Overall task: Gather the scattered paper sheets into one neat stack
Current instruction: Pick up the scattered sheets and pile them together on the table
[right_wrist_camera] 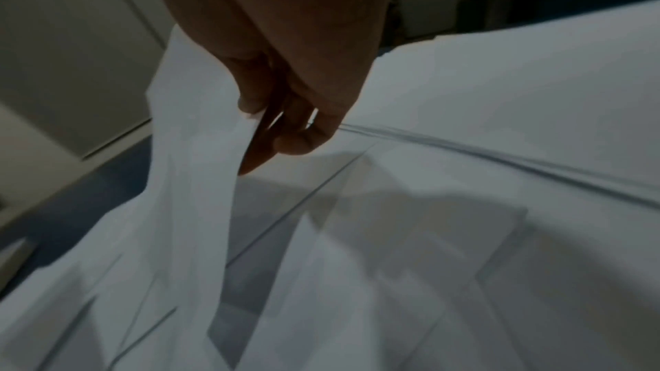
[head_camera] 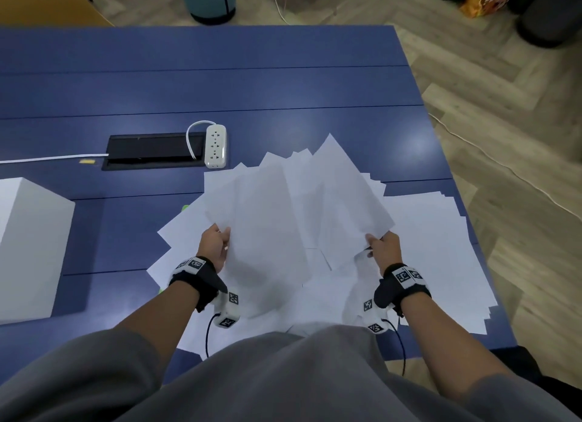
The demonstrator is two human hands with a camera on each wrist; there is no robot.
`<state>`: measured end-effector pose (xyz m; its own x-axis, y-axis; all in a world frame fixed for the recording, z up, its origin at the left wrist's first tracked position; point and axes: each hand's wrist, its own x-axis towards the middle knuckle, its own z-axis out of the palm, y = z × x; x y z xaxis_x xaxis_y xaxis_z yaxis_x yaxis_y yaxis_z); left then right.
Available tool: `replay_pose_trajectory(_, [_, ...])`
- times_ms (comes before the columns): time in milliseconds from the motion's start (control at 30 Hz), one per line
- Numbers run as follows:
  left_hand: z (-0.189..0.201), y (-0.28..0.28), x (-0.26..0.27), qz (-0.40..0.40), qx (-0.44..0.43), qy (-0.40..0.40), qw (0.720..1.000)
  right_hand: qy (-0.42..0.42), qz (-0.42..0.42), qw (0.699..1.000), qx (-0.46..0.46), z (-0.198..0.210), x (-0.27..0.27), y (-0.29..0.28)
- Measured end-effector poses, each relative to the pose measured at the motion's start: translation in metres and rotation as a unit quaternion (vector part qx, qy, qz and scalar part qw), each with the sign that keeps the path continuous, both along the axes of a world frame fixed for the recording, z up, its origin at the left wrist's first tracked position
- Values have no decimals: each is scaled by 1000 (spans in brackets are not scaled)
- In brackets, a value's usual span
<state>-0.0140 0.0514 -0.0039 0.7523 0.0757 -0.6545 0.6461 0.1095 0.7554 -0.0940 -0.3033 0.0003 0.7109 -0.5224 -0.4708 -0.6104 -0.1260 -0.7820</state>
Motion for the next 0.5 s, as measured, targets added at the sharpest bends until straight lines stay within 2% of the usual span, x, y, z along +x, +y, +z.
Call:
replay_pose_trajectory(100, [12,-10,1,-30,-93,27,995,3,-50,996,68,-4,-1,11])
replay_pose_trajectory(267, [29,-22,7,-78,-178,44,980,37,-27,989,138,-8,-12,35])
replay_pose_trajectory(400, [27,-31,12,-68,-141,76,985,74,12,983,167,-12,-15,54])
replay_pose_trajectory(500, [16,-31,14,-23,-90,106,990,157,40,975,152,-12,-29,56])
